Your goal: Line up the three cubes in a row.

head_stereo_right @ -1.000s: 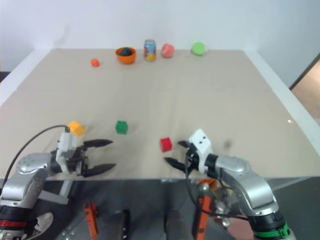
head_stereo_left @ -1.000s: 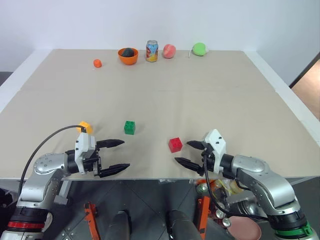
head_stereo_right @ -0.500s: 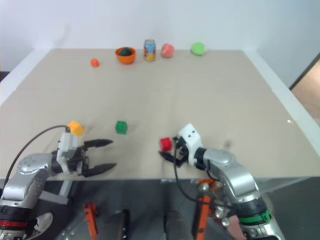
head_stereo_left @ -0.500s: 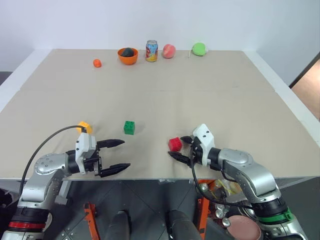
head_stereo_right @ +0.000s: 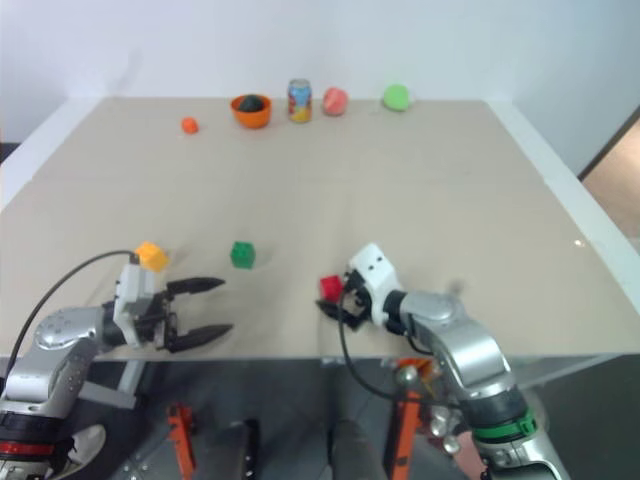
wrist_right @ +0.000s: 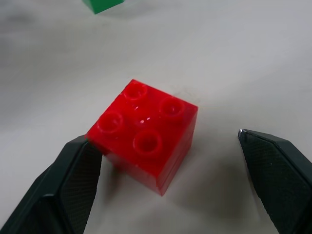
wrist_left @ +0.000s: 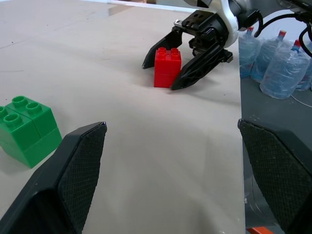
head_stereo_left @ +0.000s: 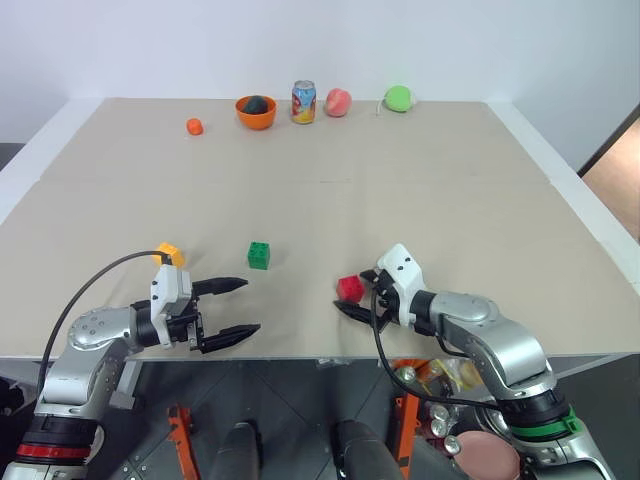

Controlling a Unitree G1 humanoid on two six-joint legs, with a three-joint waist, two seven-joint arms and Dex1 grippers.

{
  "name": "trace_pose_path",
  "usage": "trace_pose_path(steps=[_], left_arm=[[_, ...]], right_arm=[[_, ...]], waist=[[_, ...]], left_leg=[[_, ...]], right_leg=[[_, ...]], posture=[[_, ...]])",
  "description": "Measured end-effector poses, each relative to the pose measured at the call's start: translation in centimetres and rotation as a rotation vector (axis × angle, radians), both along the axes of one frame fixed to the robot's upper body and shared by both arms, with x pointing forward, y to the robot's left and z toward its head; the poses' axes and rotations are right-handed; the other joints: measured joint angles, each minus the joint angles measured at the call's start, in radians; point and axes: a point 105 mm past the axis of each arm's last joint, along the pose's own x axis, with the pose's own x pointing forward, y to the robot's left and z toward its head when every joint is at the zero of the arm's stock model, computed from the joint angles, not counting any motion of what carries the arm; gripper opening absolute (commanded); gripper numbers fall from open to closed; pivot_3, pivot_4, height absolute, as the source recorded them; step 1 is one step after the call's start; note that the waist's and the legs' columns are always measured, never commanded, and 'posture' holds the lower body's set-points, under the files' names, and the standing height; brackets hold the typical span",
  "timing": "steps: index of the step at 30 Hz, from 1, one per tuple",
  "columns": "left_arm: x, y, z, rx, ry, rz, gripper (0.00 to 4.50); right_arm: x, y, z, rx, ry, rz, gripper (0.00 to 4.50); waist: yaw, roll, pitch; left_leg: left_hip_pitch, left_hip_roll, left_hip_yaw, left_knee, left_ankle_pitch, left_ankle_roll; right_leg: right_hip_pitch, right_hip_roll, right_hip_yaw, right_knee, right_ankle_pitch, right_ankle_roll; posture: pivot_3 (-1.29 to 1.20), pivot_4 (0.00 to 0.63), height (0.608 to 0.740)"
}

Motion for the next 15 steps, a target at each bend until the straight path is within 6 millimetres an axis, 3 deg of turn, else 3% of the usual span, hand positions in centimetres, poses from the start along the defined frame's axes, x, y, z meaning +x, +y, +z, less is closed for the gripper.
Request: trace_pose_path(steps=[4,5,7,8,12,13,15], left_arm=[[0.01,0.00,0.01,0.000,0.000,0.000,4.46],[0.01,0.00,0.01,0.000,0.000,0.001,4.50],[0.01,0.00,0.01,0.000,0.000,0.001,4.50],[0.02,0.00,0.01,0.000,0.000,0.001,4.50],[0.04,0.01,0.01,-0.001,0.000,0.004,4.50],[0.05,0.01,0.01,-0.001,0.001,0.004,4.50],[0.07,0.00,0.02,-0.001,0.001,0.006,4.50]], right_arm=[[-0.63,-0.15,-0.07,-0.011,0.010,0.031,4.50],[-0.66,-0.16,-0.09,-0.012,0.012,0.033,3.95],[-0.67,-0.20,-0.11,-0.013,0.014,0.033,3.49],[-0.67,-0.20,-0.13,-0.014,0.015,0.032,2.97],[-0.50,0.01,-0.16,-0.010,0.010,0.018,1.57],[-0.46,0.11,-0.14,-0.008,0.011,0.016,1.27],[-0.38,0.40,-0.08,-0.004,0.013,0.018,1.12]], waist=[[0.000,0.000,0.000],[0.000,0.000,0.000],[0.000,0.000,0.000],[0.000,0.000,0.000],[0.000,0.000,0.000],[0.000,0.000,0.000],[0.000,0.000,0.000]], left_leg=[[0.000,0.000,0.000,0.000,0.000,0.000],[0.000,0.000,0.000,0.000,0.000,0.000],[0.000,0.000,0.000,0.000,0.000,0.000],[0.000,0.000,0.000,0.000,0.000,0.000],[0.000,0.000,0.000,0.000,0.000,0.000],[0.000,0.000,0.000,0.000,0.000,0.000],[0.000,0.001,0.000,0.000,0.000,0.000]], right_leg=[[0.000,0.000,0.000,0.000,0.000,0.000],[0.000,0.000,0.000,0.000,0.000,0.000],[0.000,0.000,0.000,0.000,0.000,0.000],[0.000,0.000,0.000,0.000,0.000,0.000],[0.000,0.000,0.000,0.000,0.000,0.000],[0.000,0.000,0.000,0.000,0.000,0.000],[0.000,0.000,0.000,0.000,0.000,0.000]], posture=[[0.00,0.150,0.740],[0.00,0.150,0.740],[0.00,0.150,0.740],[0.00,0.150,0.740],[0.00,0.150,0.740],[0.00,0.150,0.740],[0.00,0.150,0.740]])
